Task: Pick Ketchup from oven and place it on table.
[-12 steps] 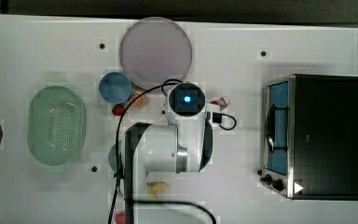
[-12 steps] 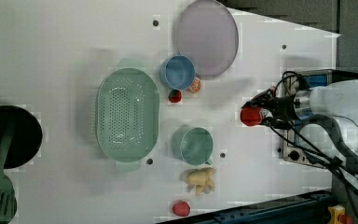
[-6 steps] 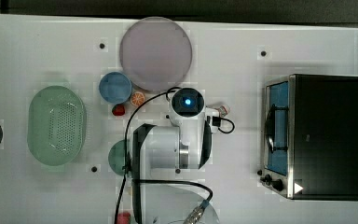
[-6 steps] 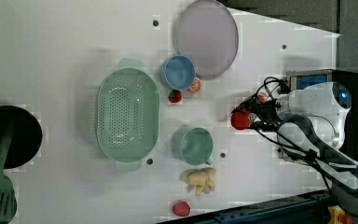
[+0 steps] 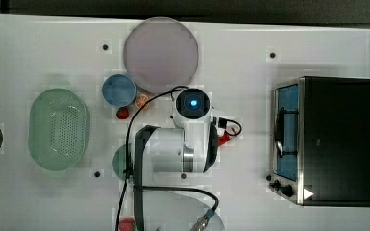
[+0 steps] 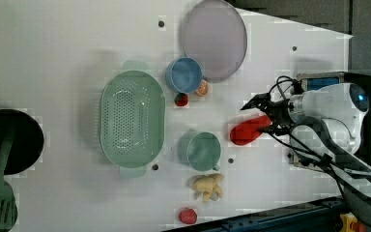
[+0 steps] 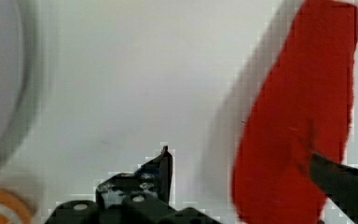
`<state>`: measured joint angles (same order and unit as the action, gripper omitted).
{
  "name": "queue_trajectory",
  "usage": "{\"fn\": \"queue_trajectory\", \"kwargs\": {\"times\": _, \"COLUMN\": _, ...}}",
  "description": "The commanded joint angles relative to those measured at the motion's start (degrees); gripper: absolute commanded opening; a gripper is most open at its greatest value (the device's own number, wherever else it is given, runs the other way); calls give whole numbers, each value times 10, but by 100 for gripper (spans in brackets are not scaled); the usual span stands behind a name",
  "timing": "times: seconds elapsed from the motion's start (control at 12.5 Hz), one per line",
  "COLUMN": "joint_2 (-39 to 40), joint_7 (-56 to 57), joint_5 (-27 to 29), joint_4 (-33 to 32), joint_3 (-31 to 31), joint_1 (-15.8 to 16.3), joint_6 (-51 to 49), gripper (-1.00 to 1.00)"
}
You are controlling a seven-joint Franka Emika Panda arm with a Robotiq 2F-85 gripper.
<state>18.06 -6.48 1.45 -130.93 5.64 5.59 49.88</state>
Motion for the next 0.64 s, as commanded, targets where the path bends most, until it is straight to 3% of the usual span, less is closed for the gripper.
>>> {"fn": "queue_trajectory", "kwargs": {"times": 0.08, "joint_2": -94, "joint_7": -29, "joint_5": -7, "joint_4": 47, "joint_3": -6, "joint_1": -12, "joint_6": -37, "gripper": 100}}
{"fn": "queue_trajectory", "kwargs": {"times": 0.4, "joint_2": -174, "joint_7": -29, "joint_5": -8, "joint_4": 162, "joint_3": -5, "joint_1": -13, "joint_6": -169, "gripper": 100}}
{"fn": "queue_trajectory", "kwargs": {"times": 0.64, "joint_2": -201, "joint_7": -28, "joint_5": -9, "joint_4": 251, "joint_3": -4, "joint_1": -13, "joint_6": -355, "gripper": 100}}
